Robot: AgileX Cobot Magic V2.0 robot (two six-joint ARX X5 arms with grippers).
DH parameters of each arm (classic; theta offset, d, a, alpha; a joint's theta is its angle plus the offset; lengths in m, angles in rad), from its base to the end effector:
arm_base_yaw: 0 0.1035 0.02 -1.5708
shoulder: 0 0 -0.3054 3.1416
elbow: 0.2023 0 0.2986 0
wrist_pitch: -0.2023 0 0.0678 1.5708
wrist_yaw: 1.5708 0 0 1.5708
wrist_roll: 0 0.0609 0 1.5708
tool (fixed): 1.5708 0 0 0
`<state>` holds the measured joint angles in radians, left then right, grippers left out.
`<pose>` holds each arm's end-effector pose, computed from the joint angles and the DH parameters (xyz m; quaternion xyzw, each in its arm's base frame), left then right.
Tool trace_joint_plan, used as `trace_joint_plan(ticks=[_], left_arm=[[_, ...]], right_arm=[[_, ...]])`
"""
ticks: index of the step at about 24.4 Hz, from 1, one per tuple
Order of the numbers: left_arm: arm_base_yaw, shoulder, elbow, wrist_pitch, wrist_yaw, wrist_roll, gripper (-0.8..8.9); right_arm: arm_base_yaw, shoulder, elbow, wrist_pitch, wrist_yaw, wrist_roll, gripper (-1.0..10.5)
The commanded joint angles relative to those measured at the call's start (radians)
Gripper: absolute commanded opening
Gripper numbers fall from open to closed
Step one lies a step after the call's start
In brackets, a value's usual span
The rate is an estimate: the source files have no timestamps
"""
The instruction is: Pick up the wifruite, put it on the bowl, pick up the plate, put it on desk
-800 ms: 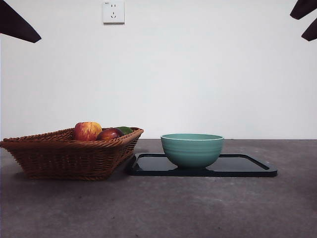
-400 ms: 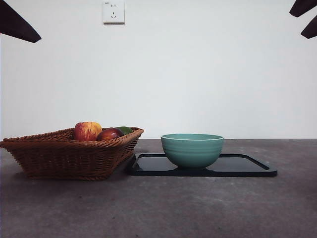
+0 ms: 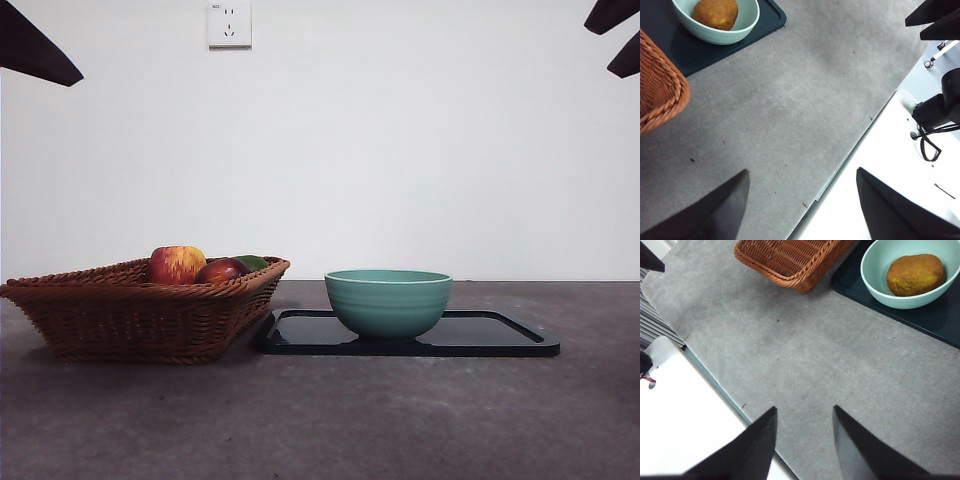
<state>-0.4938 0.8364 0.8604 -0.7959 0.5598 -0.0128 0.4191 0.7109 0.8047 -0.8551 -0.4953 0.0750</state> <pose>0.1536 -0.1194 0.3139 -0.0175 0.3792 -0.4634 0.8007 0.1363 0.0924 0.3062 0.0454 0.3864 0.3956 0.8320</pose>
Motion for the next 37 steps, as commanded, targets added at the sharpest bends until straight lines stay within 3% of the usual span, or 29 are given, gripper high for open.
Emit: trace_joint_plan(ticks=[1,12,20,31,37], left_arm=[[-0.005,0.006,0.006,0.010,0.006,0.013,3.43],[-0.005,0.017,0.010,0.096,0.005,-0.029,3.40],[-0.008,0.160,0.097,0.166,-0.017,-0.042,3.40],[-0.024,0.721,0.594,0.192,-0.096,0.086,3.40],[-0.068,0.979,0.772,0.202,-0.156,0.175,3.40]], right_arm=[[0.007,0.006,0.010,0.009,-0.003,-0.008,1.8],[0.007,0.006,0.010,0.009,-0.003,-0.008,1.8],[0.007,0.006,0.010,0.009,-0.003,-0.008,1.8],[0.007,0.006,0.010,0.003,-0.003,-0.008,1.8],[0.007,0.004,0.010,-0.044,-0.003,-0.008,1.8]])
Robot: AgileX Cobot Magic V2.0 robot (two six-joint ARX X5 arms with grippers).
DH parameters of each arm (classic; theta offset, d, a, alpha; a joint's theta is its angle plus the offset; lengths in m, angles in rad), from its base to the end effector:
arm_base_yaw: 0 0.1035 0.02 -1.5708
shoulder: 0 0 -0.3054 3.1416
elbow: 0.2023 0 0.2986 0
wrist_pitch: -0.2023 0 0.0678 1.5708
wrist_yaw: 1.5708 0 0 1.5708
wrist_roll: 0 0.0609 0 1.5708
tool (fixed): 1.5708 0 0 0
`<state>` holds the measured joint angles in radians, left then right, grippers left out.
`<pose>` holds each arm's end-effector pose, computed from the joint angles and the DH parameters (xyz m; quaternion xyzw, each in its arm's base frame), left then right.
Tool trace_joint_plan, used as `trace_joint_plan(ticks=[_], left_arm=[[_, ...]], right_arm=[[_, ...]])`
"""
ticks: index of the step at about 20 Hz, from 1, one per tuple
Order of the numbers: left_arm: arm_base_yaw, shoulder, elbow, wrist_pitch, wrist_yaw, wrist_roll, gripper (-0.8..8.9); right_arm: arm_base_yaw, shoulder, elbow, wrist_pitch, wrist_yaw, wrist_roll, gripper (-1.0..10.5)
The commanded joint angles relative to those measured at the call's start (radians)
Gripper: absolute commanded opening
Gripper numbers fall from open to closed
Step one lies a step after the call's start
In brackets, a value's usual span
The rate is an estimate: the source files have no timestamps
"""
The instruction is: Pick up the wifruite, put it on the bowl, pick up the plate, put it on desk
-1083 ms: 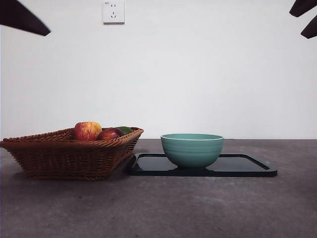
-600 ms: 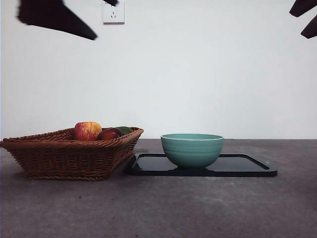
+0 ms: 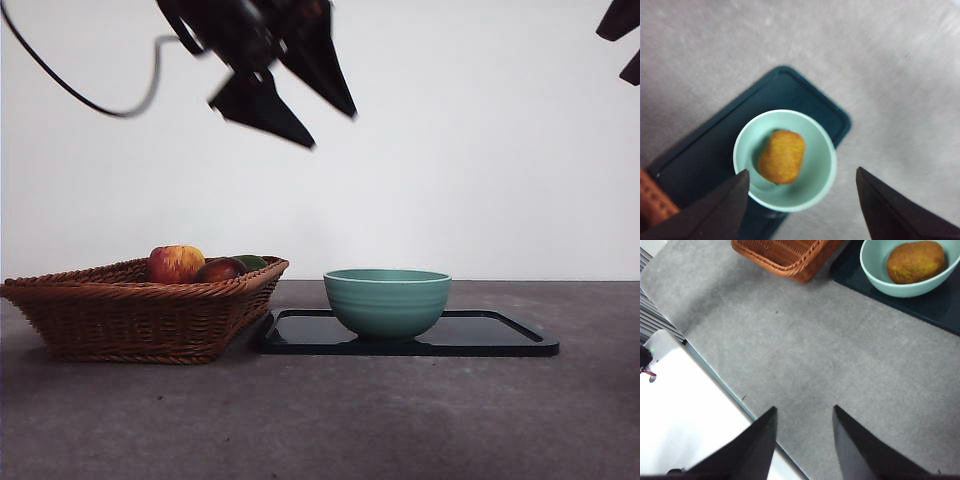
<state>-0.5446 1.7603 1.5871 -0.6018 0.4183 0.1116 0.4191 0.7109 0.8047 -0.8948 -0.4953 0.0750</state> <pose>0.3842 -0.2617 0.3257 0.0696 0.3526 -0.4491 0.8180 0.1332 0.0910 0.3027 0.0458 0.4046 0.3916 0.8252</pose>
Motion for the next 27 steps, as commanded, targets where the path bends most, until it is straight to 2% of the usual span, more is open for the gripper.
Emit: trace_joint_plan(ticks=[1,10,15,25,26,27], left_arm=[[-0.026,0.087,0.060,0.018,-0.030,0.064,3.40],[-0.081,0.292,0.080,0.178,-0.070,0.151,3.40],[-0.106,0.363,0.081,0.184,-0.091,0.220,3.40],[-0.132,0.417,0.081,0.183,-0.135,0.240,3.35],[-0.134,0.417,0.084,0.183,-0.137,0.240,3.03],[-0.134,0.417,0.088,0.180,-0.138,0.238,2.09]], right_arm=[[0.007,0.004,0.010,-0.012,-0.003,-0.008,1.8],[0.007,-0.029,0.010,-0.077,-0.003,-0.008,1.8],[0.007,-0.061,0.010,-0.081,-0.003,-0.004,1.8],[0.007,-0.069,0.010,-0.117,-0.003,-0.004,1.8],[0.007,-0.074,0.010,-0.117,-0.002,-0.004,1.8],[0.007,-0.076,0.010,-0.117,-0.002,-0.004,1.8]])
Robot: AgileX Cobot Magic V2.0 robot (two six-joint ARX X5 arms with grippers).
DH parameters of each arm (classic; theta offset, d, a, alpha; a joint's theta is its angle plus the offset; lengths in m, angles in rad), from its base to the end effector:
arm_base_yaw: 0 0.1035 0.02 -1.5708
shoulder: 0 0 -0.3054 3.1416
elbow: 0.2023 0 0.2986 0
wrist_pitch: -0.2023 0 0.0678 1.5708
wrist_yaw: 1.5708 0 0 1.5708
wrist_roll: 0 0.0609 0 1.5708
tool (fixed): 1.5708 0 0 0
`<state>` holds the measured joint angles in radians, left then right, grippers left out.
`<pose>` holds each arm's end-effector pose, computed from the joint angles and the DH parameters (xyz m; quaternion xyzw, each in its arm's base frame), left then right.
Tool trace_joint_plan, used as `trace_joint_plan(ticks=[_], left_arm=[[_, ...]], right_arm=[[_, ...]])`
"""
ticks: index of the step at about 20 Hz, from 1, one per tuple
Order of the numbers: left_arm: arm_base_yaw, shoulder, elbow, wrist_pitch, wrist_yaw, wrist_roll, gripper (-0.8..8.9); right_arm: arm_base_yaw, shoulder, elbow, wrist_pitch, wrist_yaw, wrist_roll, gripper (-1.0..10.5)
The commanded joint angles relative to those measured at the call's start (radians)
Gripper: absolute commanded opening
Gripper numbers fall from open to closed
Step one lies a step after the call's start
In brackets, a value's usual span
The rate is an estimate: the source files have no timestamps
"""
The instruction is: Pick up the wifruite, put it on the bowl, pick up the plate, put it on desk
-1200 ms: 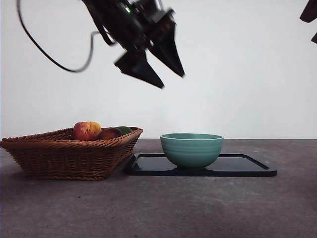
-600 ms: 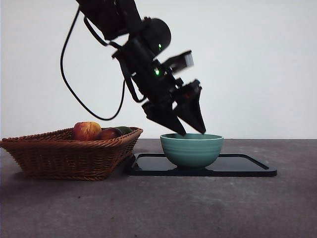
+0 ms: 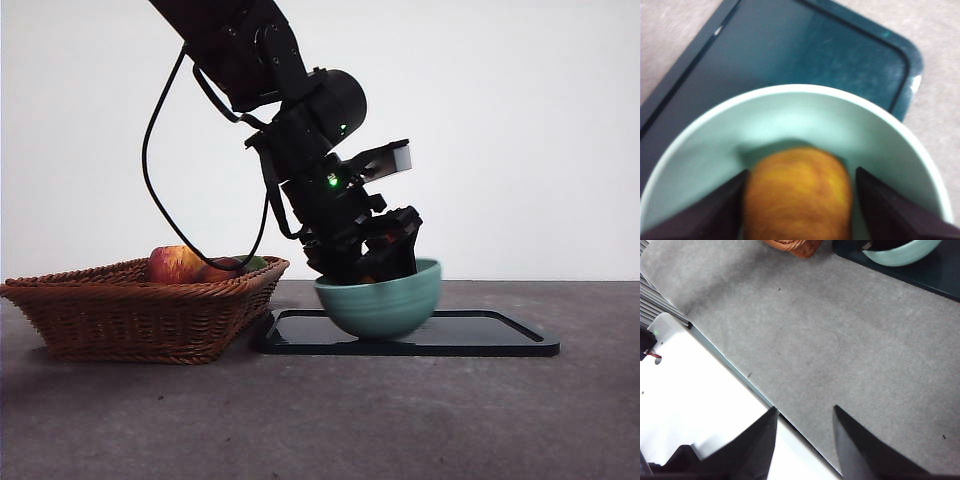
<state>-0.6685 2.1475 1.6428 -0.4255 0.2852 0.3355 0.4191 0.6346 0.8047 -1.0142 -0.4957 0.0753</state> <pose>0.4187 -0.3525 0.1694 0.2168 0.3656 -0.4780 0.7687 0.1095 0.0805 0.3025 0.0465 0.4242 0.3872 0.8173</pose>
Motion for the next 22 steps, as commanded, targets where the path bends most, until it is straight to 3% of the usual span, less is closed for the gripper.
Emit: trace_joint_plan(ticks=[1,10,17,22], left_arm=[[-0.012,0.030,0.034,0.005,-0.005,0.014,1.54],[-0.012,-0.051,0.069,-0.016,-0.005,-0.079,1.19],[0.024,-0.321,0.069,-0.058,-0.005,-0.248,1.19],[0.069,-0.542,0.069,-0.203,-0.005,-0.315,1.20]], right_arm=[[0.007,-0.005,0.010,0.002,-0.002,-0.005,1.8],[0.007,-0.018,0.010,-0.001,-0.002,-0.005,1.8],[0.007,-0.018,0.010,0.005,-0.001,-0.005,1.8],[0.007,-0.018,0.010,0.019,-0.001,-0.005,1.8]])
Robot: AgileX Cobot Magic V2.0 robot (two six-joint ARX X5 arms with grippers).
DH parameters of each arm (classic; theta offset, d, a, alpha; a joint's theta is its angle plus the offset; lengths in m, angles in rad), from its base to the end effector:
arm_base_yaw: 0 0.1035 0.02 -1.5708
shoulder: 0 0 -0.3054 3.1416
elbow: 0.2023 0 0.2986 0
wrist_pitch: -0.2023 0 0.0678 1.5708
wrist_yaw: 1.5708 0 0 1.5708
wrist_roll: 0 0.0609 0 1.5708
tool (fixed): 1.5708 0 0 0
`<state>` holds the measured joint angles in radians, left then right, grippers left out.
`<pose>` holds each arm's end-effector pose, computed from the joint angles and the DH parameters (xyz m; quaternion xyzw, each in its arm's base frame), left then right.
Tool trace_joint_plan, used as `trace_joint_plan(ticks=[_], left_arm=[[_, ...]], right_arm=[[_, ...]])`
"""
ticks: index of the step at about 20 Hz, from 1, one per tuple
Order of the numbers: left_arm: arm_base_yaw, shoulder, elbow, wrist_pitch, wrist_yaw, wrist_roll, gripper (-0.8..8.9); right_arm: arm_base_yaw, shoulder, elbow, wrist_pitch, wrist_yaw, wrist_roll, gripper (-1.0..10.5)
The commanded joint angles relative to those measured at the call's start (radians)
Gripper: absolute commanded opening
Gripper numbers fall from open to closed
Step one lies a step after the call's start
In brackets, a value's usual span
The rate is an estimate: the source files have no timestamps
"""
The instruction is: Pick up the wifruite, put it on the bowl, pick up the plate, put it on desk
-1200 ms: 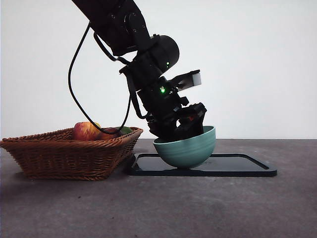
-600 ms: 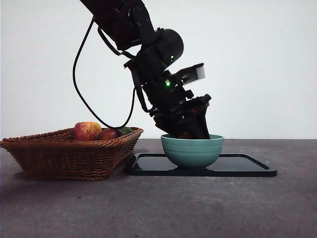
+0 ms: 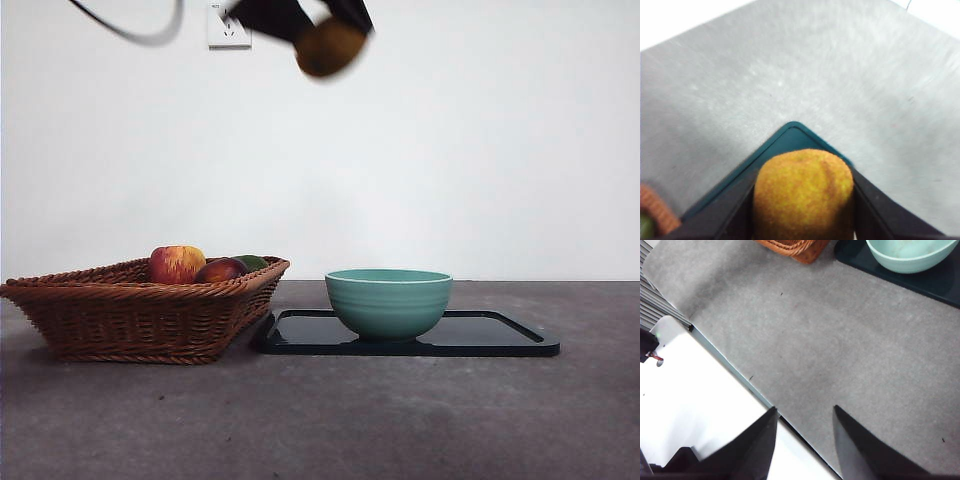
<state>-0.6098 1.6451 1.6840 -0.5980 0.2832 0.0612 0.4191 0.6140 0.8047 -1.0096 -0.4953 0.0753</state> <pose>0.3507 -0.2658 0.4124 0.0714 0.2594 -0.4232 0.8652 0.1062 0.0790 0.3051 0.0461 0.4128 0.3897 0.8220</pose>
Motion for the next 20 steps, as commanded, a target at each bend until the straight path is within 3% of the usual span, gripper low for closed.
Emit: trace_joint_plan(ticks=[1,5,10,20], left_arm=[[0.027,-0.079,0.028,-0.068,-0.008,-0.056,1.20],[0.095,-0.200,0.019,-0.185,-0.131,-0.129,1.22],[0.181,-0.320,-0.113,-0.212,-0.176,-0.188,1.22],[0.224,-0.342,-0.619,0.150,-0.264,-0.339,1.22]], right_arm=[[0.007,0.003,0.010,0.024,-0.001,-0.005,1.8],[0.007,0.003,0.010,0.044,-0.001,-0.005,1.8],[0.007,0.003,0.010,0.045,0.006,-0.008,1.8],[0.007,0.003,0.010,0.044,0.006,-0.007,1.8]])
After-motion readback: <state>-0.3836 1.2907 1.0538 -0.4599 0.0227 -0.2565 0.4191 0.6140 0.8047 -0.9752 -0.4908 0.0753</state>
